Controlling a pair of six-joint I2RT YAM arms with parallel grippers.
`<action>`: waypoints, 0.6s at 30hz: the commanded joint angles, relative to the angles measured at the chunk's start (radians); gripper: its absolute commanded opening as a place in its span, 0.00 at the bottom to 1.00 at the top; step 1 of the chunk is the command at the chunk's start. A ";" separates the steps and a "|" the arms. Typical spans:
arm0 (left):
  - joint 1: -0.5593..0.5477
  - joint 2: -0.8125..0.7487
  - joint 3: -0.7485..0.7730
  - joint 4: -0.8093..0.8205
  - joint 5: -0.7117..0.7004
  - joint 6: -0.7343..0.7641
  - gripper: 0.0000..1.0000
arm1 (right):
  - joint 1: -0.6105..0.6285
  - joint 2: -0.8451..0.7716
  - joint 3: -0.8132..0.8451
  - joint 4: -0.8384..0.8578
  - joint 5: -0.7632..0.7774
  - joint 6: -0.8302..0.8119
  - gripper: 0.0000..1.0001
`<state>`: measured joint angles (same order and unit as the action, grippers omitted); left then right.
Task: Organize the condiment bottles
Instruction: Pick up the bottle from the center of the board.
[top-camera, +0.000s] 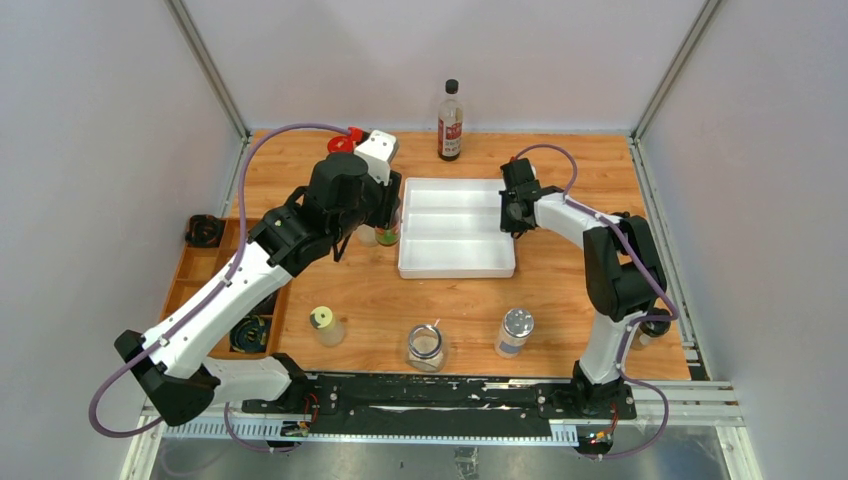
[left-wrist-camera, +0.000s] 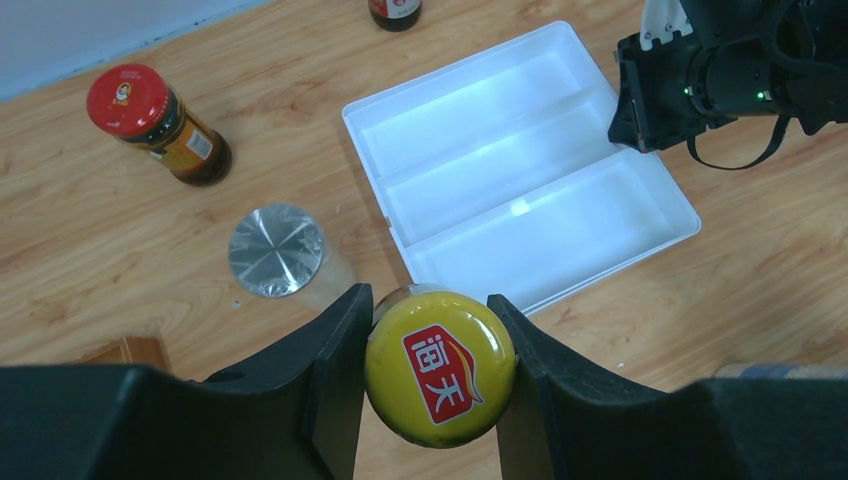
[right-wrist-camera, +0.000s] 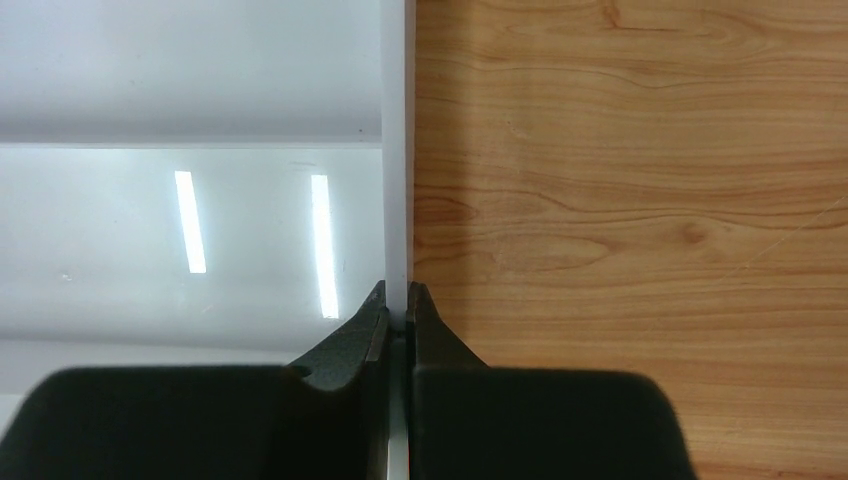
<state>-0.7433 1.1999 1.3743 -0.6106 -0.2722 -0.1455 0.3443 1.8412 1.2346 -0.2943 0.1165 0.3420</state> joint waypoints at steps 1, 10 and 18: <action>-0.011 -0.040 0.008 0.079 -0.021 0.006 0.08 | 0.013 0.000 0.030 0.044 -0.015 0.028 0.00; -0.011 -0.036 -0.005 0.088 -0.018 -0.004 0.08 | 0.012 0.021 0.006 0.048 -0.033 0.008 0.00; -0.011 -0.033 -0.011 0.092 -0.018 -0.009 0.08 | 0.013 0.038 0.005 0.052 -0.045 0.001 0.00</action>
<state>-0.7433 1.1992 1.3594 -0.6094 -0.2741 -0.1497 0.3443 1.8656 1.2346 -0.2596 0.1051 0.3397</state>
